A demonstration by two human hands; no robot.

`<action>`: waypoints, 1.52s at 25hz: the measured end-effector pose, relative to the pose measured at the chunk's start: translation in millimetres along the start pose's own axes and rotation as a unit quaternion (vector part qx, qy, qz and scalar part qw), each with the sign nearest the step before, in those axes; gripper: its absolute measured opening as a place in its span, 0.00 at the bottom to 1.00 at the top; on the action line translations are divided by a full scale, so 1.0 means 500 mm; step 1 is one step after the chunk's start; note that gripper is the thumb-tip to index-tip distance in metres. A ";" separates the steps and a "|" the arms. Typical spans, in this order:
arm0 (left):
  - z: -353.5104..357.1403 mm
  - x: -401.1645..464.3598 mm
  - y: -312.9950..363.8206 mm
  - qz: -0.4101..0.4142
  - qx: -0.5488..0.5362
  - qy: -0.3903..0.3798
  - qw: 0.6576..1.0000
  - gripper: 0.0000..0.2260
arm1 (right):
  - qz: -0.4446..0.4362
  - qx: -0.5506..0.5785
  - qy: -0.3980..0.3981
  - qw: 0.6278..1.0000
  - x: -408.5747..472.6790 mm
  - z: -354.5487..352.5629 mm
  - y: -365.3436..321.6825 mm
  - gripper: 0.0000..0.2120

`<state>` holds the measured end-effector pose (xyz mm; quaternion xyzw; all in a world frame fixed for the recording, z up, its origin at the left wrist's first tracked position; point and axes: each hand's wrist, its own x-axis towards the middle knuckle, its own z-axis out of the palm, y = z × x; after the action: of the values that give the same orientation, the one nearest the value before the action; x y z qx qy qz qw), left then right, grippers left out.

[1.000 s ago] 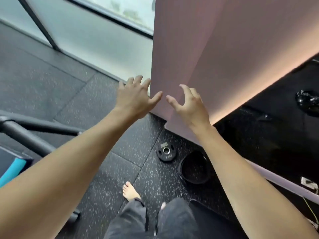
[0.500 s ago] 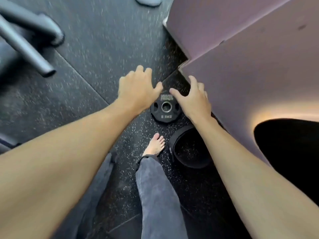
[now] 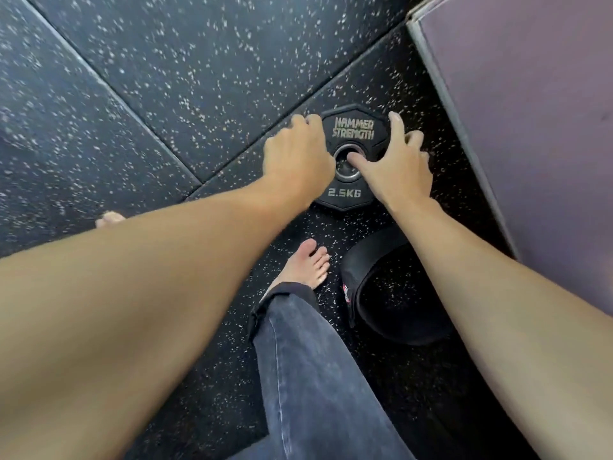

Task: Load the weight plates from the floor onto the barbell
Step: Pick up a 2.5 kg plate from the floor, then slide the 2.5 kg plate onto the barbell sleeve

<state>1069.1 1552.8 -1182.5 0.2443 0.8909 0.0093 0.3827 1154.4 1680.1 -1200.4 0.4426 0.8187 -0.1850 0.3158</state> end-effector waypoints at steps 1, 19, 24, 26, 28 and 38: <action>0.032 0.017 0.002 -0.002 0.005 -0.004 1.000 0.25 | 0.002 -0.011 0.000 1.000 0.018 0.021 0.003 0.46; 0.095 0.016 -0.016 -0.153 -0.280 -0.035 0.947 0.36 | -0.047 -0.087 0.127 0.987 0.019 0.027 -0.061 0.37; -0.008 -0.053 -0.024 -0.230 -0.294 0.039 0.927 0.41 | -0.084 -0.098 0.163 0.978 -0.075 -0.088 -0.117 0.35; -0.078 -0.086 -0.018 -0.230 -0.322 0.067 0.916 0.40 | -0.101 -0.084 0.180 0.975 -0.130 -0.147 -0.136 0.35; -0.157 -0.123 -0.020 -0.216 -0.367 0.092 0.900 0.37 | -0.110 -0.067 0.194 0.973 -0.188 -0.209 -0.160 0.37; -0.850 -0.429 -0.070 -0.059 -0.369 0.347 0.860 0.28 | -0.204 0.065 0.314 0.925 -0.554 -0.783 -0.411 0.42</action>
<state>888.4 1499.6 -744.1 0.0131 0.9100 0.3993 0.1105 956.3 1628.8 -720.5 0.3208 0.9346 -0.1501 -0.0313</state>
